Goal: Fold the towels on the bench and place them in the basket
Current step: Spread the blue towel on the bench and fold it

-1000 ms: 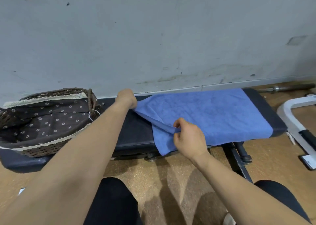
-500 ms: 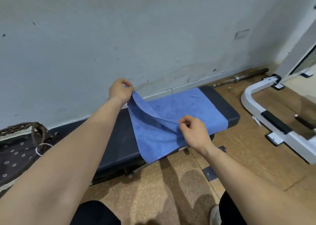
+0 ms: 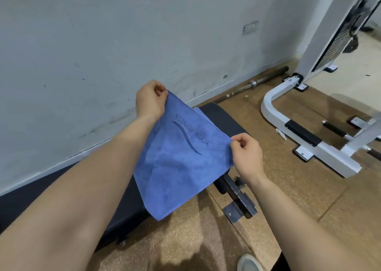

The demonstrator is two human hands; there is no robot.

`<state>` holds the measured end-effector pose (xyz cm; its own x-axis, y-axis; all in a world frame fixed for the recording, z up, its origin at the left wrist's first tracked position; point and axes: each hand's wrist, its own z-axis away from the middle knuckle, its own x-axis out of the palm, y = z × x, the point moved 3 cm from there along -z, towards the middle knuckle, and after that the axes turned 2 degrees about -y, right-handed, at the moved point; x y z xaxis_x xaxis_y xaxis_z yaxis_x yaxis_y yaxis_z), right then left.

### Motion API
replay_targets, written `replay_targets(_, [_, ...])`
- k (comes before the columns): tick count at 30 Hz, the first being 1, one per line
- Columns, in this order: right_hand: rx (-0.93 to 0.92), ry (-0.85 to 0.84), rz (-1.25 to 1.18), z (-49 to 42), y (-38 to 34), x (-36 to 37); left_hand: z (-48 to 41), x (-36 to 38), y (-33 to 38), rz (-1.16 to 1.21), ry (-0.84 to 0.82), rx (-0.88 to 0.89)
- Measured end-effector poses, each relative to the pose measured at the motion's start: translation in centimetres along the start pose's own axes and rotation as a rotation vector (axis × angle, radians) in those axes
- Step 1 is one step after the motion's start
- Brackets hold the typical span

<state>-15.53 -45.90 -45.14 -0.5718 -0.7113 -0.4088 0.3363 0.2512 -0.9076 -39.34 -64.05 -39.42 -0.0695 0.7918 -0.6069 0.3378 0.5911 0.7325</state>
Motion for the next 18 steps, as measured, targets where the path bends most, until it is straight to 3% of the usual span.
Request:
replay_targets(7, [0.094, 0.023, 0.411, -3.3, 4.4, 0.4, -1.8, 10.2, -1.5, -0.189, -0.191, 0.046])
replay_targets(12, [-0.063, 0.125, 0.652, -4.7, 3.6, 2.1, -2.8, 14.8, -4.4, -0.365, -0.31, -0.039])
replay_targets(16, [-0.125, 0.087, 0.744, -5.3, 3.1, 3.5, -3.3, 16.2, -6.1, -0.339, -0.43, -0.136])
replay_targets(18, [-0.126, 0.061, 0.751, -5.6, 2.9, 3.9, -3.3, 15.9, -5.9, -0.251, -0.391, -0.135])
